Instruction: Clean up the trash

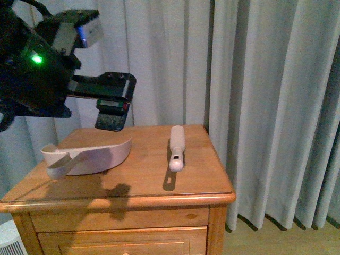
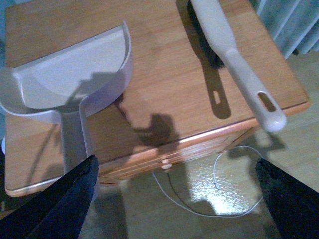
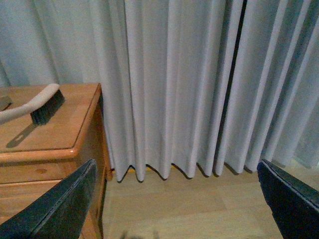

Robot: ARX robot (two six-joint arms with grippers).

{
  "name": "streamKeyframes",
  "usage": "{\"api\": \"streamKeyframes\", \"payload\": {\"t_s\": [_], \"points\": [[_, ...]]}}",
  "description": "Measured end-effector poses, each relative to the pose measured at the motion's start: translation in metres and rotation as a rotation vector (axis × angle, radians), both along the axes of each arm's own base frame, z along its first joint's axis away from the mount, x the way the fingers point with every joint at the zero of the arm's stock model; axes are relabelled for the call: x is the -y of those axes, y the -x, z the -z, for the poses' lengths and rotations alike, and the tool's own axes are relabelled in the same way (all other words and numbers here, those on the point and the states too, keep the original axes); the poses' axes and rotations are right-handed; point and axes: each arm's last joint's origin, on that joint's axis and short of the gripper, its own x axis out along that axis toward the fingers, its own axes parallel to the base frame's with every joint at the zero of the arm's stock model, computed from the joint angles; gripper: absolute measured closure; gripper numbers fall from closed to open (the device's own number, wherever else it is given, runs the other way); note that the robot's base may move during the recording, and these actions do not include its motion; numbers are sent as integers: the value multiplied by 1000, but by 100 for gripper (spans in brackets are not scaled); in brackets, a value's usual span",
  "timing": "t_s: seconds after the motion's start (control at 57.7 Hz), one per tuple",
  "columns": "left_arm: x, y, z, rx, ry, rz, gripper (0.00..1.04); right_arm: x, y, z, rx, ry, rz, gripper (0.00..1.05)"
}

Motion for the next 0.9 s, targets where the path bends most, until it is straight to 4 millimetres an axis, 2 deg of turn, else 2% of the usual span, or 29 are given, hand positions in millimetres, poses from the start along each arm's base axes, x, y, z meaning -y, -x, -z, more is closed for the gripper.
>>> {"api": "streamKeyframes", "payload": {"t_s": [0.139, 0.312, 0.433, 0.606, 0.901], "points": [[-5, -33, 17, -26, -57, -35, 8, 0, 0, 0, 0, 0, 0, 7], [-34, -67, 41, -82, -110, -138, 8, 0, 0, 0, 0, 0, 0, 7], [-49, -73, 46, -95, -121, -185, 8, 0, 0, 0, 0, 0, 0, 7], [-61, -78, 57, -121, -129, -214, 8, 0, 0, 0, 0, 0, 0, 7], [-62, -80, 71, -153, -131, -212, 8, 0, 0, 0, 0, 0, 0, 7]]}}
